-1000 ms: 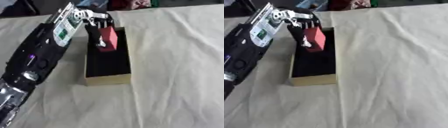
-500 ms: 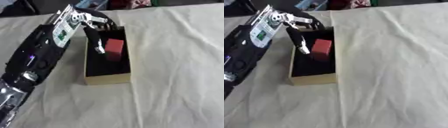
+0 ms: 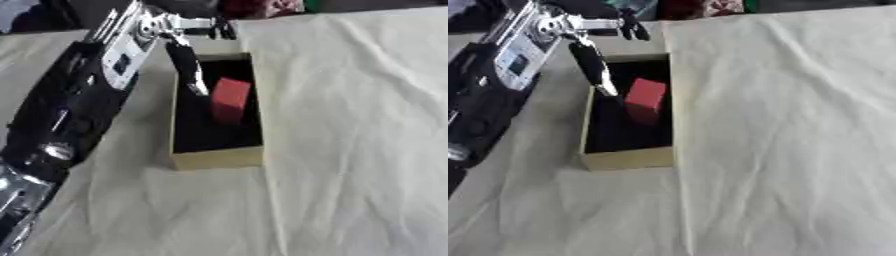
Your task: Pick up objects on the table and place them in the box.
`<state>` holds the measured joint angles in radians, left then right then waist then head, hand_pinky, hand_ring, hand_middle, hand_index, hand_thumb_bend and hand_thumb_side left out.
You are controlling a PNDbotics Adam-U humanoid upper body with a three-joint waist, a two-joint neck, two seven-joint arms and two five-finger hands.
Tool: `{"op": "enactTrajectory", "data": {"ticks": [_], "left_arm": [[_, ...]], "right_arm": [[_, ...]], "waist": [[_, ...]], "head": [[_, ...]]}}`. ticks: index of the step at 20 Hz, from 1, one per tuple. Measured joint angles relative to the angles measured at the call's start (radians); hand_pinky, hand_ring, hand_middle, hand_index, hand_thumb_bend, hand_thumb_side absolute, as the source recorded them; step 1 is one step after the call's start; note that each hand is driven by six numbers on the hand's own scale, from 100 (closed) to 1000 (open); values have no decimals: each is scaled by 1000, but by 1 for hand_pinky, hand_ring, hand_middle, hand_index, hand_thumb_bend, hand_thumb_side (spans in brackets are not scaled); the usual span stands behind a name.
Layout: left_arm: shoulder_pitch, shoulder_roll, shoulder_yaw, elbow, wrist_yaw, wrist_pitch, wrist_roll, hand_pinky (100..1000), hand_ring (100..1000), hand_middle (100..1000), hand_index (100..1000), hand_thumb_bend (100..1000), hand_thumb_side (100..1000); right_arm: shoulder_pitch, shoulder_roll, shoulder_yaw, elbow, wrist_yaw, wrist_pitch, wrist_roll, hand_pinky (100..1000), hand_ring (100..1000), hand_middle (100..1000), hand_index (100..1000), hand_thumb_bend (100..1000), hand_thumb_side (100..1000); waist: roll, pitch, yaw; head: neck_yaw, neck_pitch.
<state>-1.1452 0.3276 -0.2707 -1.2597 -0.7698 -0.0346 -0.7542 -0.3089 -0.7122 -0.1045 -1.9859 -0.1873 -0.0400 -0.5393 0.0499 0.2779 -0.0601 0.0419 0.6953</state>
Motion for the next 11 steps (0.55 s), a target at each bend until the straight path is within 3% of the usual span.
{"op": "enactTrajectory", "data": {"ticks": [3, 4, 6, 11], "left_arm": [[10, 24, 20, -60, 41, 27, 7, 826, 842, 829, 901, 794, 250], [12, 27, 23, -74, 48, 35, 7, 815, 832, 821, 890, 729, 208], [32, 42, 37, -105, 55, 40, 13, 820, 833, 821, 888, 731, 205], [124, 150, 70, -216, 56, 43, 7, 827, 832, 820, 888, 731, 212]], "right_arm": [[0, -6, 0, 0, 0, -1, -1, 870, 831, 824, 832, 100, 502], [1, -6, 0, 0, 0, -2, -1, 870, 832, 825, 832, 100, 500], [9, -14, -5, 0, 2, -4, -3, 869, 832, 825, 833, 100, 498], [26, -35, -13, 0, 13, -12, -9, 868, 833, 826, 833, 100, 495]], "waist": [[0, 0, 0], [0, 0, 2], [0, -1, 17], [0, -1, 33]], "head": [[0, 7], [0, 7], [-6, 13], [-20, 25]]}}
